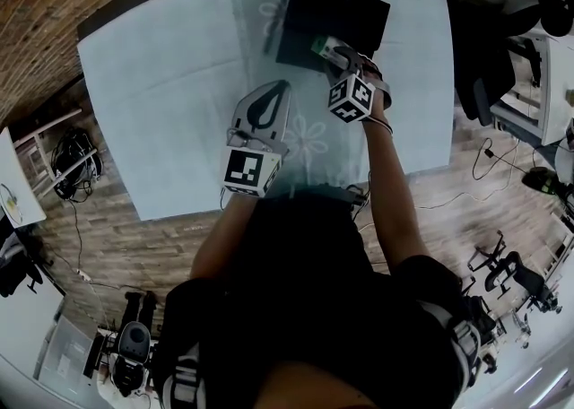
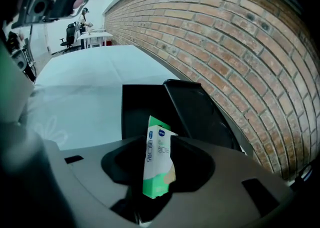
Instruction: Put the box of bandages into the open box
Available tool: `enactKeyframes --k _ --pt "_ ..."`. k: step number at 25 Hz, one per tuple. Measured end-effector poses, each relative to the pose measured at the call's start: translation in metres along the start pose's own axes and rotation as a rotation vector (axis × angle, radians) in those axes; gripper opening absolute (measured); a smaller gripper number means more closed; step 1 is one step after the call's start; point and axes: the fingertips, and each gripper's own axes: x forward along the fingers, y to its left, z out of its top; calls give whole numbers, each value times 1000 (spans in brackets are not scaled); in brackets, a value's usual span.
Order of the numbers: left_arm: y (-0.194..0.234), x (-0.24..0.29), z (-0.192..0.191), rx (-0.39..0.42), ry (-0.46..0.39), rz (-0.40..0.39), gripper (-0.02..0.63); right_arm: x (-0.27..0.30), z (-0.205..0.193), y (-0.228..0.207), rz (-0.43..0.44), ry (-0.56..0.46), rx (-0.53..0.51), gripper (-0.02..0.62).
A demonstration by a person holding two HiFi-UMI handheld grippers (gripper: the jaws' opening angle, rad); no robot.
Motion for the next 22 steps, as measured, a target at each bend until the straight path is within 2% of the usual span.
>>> enactKeyframes --k 10,13,15,18,22 --pt "-17 -25 13 25 -38 -7 38 -38 10 8 -40 -56 61 157" --pt "-23 -35 17 34 -48 -11 38 -59 20 5 -91 -122 114 93" --pt "-26 -42 20 42 -59 -14 38 -75 28 3 -128 -173 155 73" --pt "-31 -55 23 52 -76 -18 38 -103 41 3 -175 -250 225 56" --pt "-35 -74 27 57 -97 -23 38 -142 57 6 -199 -368 377 41"
